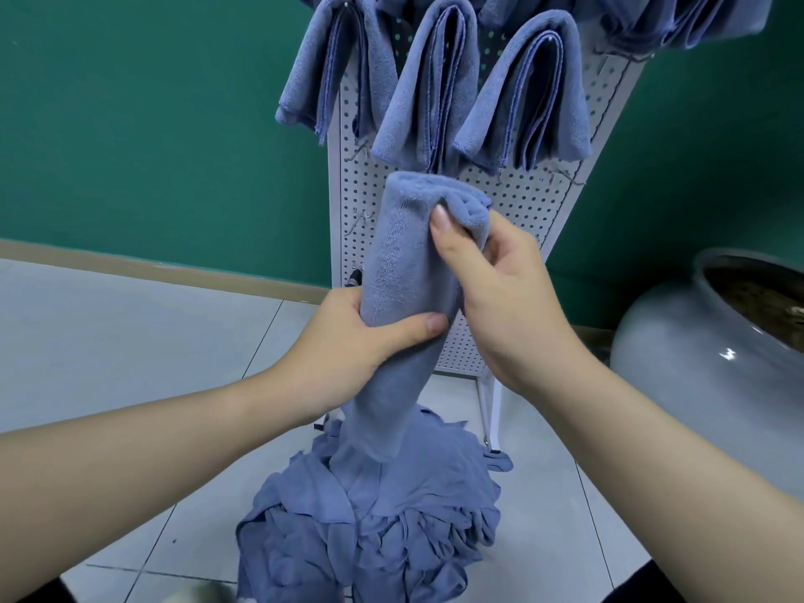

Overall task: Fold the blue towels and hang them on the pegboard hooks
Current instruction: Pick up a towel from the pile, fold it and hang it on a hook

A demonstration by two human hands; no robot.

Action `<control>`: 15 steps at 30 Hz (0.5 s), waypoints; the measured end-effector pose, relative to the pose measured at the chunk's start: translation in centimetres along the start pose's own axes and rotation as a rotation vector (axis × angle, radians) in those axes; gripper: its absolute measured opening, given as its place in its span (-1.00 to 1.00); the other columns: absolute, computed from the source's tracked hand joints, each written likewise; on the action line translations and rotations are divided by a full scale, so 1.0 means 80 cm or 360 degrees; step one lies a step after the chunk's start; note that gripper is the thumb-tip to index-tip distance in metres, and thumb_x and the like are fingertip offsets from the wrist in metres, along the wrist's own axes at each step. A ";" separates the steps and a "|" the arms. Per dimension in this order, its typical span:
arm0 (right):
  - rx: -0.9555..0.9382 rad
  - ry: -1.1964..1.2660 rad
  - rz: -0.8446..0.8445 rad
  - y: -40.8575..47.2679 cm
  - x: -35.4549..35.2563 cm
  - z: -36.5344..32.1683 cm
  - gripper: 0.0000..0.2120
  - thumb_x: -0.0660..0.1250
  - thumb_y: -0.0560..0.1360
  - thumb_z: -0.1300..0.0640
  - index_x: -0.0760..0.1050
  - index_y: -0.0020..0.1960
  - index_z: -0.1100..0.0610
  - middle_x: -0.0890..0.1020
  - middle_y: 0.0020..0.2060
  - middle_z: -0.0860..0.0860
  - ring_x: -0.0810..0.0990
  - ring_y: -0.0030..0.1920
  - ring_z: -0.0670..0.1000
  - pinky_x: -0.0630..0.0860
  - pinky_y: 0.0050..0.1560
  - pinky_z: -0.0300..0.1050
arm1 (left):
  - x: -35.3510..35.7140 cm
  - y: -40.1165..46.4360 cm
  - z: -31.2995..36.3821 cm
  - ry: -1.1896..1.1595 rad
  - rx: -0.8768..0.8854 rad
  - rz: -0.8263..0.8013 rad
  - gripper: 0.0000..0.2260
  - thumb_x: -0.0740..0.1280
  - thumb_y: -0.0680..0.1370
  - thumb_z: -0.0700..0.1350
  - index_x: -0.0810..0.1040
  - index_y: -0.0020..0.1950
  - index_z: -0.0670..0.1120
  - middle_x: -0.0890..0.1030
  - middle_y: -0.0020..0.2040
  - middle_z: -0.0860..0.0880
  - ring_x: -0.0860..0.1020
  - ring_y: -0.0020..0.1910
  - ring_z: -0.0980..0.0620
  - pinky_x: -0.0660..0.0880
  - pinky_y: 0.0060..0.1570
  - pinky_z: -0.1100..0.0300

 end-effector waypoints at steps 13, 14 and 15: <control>0.0189 0.0672 0.0287 0.029 -0.079 -0.038 -0.70 0.20 0.72 0.05 0.52 0.26 0.27 0.72 -0.05 0.17 0.73 0.03 0.12 0.66 0.06 0.04 | 0.016 -0.021 -0.036 0.0347 -0.0312 -0.0426 -0.84 0.58 0.44 -0.18 0.70 -0.01 -0.09 0.76 -0.12 0.04 0.72 -0.13 0.11 0.57 -0.18 0.32; 0.0196 0.0670 0.0356 0.031 -0.090 -0.037 -0.69 0.20 0.72 0.04 0.52 0.26 0.26 0.73 -0.06 0.15 0.73 0.02 0.11 0.66 0.03 0.02 | 0.015 -0.021 -0.037 0.0416 -0.0308 -0.0485 -0.84 0.58 0.45 -0.17 0.70 -0.02 -0.09 0.76 -0.12 0.04 0.72 -0.13 0.11 0.57 -0.18 0.30; 0.0207 0.0657 0.0427 0.032 -0.099 -0.034 -0.69 0.20 0.72 0.03 0.52 0.25 0.26 0.73 -0.06 0.14 0.74 0.02 0.10 0.66 0.03 0.01 | 0.014 -0.021 -0.038 0.0488 -0.0304 -0.0545 -0.84 0.59 0.45 -0.15 0.70 -0.01 -0.09 0.76 -0.11 0.03 0.72 -0.12 0.10 0.59 -0.16 0.26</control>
Point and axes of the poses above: each hand's wrist, its own y-axis towards the middle knuckle, its own x-axis out of the palm, z = x × y, the point moved 5 cm from there along y, towards the middle knuckle
